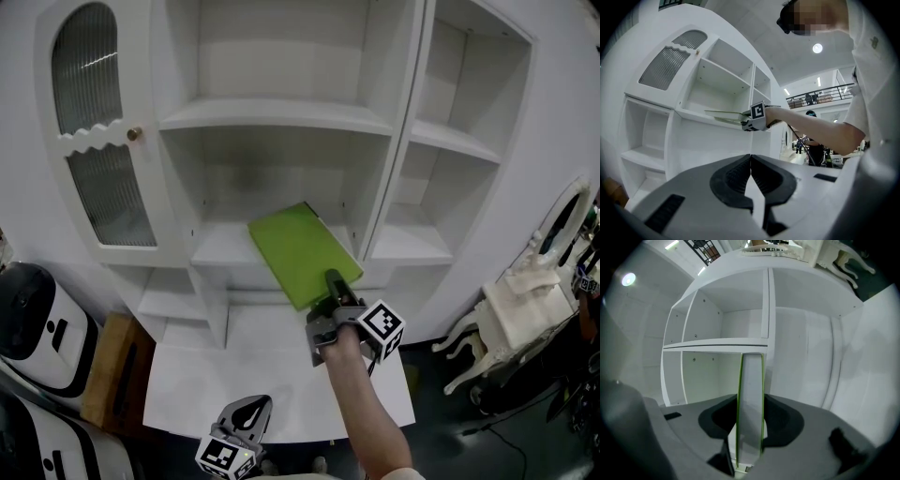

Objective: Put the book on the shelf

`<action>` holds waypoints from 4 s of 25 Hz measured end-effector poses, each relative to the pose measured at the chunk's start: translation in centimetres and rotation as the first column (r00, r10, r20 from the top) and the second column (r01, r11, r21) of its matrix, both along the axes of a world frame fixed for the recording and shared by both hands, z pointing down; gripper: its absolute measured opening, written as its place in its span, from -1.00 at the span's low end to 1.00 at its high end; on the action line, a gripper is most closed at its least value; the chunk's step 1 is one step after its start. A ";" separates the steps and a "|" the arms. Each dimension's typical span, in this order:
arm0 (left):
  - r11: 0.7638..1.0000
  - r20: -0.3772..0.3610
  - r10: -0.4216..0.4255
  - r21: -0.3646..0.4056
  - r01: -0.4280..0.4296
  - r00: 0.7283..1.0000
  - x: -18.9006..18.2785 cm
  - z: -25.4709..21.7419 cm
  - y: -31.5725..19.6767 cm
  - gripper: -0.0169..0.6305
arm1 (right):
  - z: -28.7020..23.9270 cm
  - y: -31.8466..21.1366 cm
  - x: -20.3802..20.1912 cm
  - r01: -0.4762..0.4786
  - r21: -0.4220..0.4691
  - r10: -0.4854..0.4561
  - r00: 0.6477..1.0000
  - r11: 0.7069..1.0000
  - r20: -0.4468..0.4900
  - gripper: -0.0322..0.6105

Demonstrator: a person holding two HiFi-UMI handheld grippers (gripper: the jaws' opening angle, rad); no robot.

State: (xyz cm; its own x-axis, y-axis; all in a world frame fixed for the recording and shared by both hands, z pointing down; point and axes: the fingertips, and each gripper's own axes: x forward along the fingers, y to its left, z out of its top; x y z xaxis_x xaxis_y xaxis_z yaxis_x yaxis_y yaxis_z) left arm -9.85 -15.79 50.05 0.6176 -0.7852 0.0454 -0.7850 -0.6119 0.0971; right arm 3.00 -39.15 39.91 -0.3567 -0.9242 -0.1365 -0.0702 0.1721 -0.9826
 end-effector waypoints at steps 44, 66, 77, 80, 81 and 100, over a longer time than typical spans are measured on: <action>1.000 0.027 0.007 -0.020 -0.006 1.000 1.6 0.4 -0.8 -0.91 | -0.2 -4.4 0.1 0.038 0.005 -0.038 0.998 0.999 0.056 -0.28; 0.999 0.043 0.039 -0.012 -0.038 0.998 3.3 0.4 0.3 -0.91 | -2.3 0.9 1.0 0.139 0.214 -0.122 0.988 0.967 -0.093 -0.51; 1.000 0.030 0.021 -0.002 -0.021 0.999 3.1 0.4 0.7 -0.91 | -5.5 3.6 0.6 0.172 0.422 -0.058 0.961 0.890 -0.271 -0.85; 1.000 0.044 0.024 -0.009 -0.024 0.999 3.0 0.7 0.8 -0.91 | -6.3 4.6 -0.1 0.212 0.484 0.064 0.868 0.849 -0.492 -0.85; 1.000 0.048 0.024 -0.011 -0.024 0.999 2.9 0.7 0.9 -0.91 | -6.4 5.0 -0.4 0.236 0.502 0.130 0.797 0.832 -0.590 -0.86; 1.000 0.027 -0.004 -0.016 0.004 1.000 1.7 0.9 0.3 -0.91 | -2.3 4.3 -7.2 0.498 0.353 0.579 -0.428 0.792 -0.694 -0.86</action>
